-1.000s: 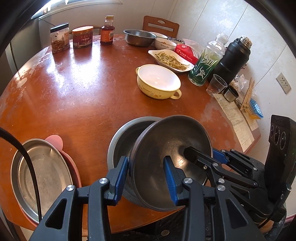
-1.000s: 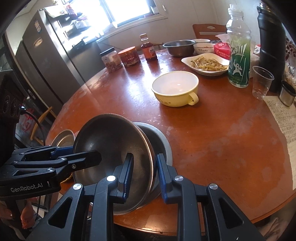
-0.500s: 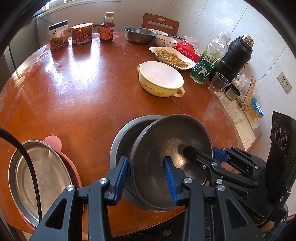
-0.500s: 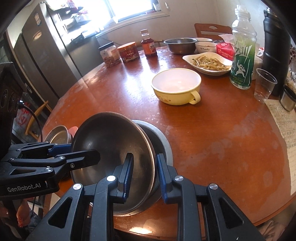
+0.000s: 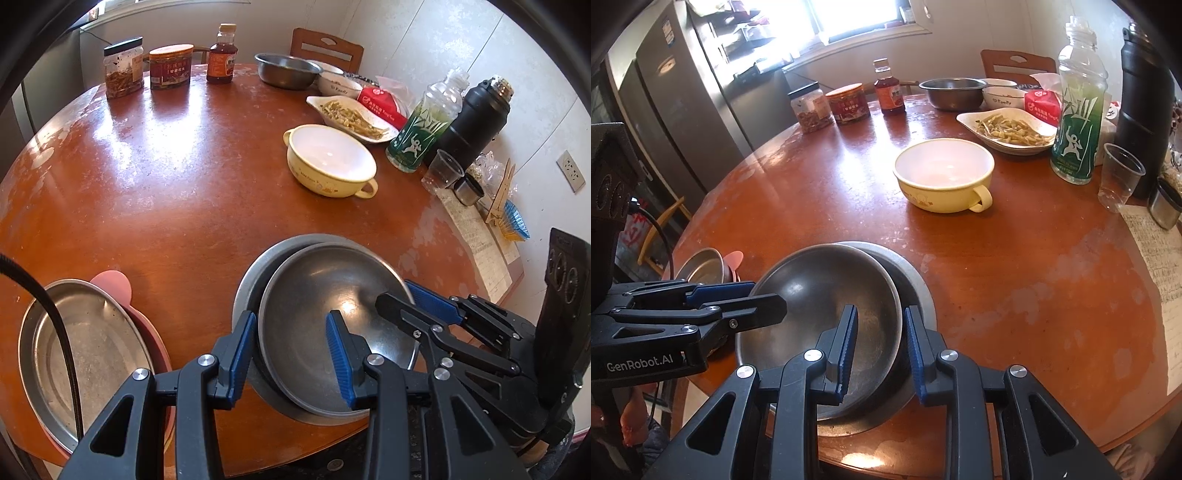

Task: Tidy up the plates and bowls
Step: 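Open the right gripper to release the nested hemispherical bowl, then move the right gripper toward the cream-yellow handled bowl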

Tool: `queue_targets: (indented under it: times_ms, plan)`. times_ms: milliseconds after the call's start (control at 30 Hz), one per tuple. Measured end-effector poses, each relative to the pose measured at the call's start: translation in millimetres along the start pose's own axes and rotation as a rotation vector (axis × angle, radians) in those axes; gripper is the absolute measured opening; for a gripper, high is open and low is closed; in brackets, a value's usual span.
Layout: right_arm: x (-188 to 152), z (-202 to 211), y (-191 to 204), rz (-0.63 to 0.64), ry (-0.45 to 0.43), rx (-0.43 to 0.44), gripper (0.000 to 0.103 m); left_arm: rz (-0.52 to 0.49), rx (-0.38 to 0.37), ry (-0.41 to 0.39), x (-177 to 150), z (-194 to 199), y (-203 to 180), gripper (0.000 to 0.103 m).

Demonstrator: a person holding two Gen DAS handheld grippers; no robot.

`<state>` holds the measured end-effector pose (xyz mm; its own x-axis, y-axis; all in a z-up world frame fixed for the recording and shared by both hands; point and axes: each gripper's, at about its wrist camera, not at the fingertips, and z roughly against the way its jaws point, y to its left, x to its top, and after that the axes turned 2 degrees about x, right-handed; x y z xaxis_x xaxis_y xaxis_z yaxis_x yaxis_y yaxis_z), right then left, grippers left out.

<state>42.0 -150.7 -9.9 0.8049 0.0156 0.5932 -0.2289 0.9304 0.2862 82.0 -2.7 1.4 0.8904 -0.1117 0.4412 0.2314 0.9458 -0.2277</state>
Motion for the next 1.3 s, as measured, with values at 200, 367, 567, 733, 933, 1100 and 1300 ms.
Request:
queue_targets:
  times_ms: [200,367,567,733,933,1100,1300]
  plan:
    - [1.1,0.8,-0.6,-0.002,0.0,0.003,0.028,-0.005,0.001,-0.026,2.3,8.4,-1.2,0.04]
    - [3.1,5.8,-0.3,-0.002,-0.014,0.008,0.028,-0.008,0.003,-0.039,2.7,13.4,-3.8,0.04]
    - [5.7,11.6,0.6,0.002,-0.028,0.014,0.028,-0.013,0.037,-0.07,3.9,21.5,-5.4,0.04]
    - [7.5,16.9,-0.4,-0.002,-0.04,0.02,0.034,-0.015,0.056,-0.095,4.8,28.8,-7.6,0.042]
    - [7.5,24.6,-1.0,-0.005,-0.059,0.024,0.036,-0.014,0.067,-0.122,4.9,37.6,-9.7,0.044]
    - [7.8,31.7,-3.3,-0.01,-0.078,0.025,0.036,-0.006,0.079,-0.146,5.6,44.3,-10.2,0.049]
    - [8.1,41.3,-8.1,-0.023,-0.1,0.03,0.041,-0.002,0.106,-0.169,5.4,49.3,-12.0,0.052]
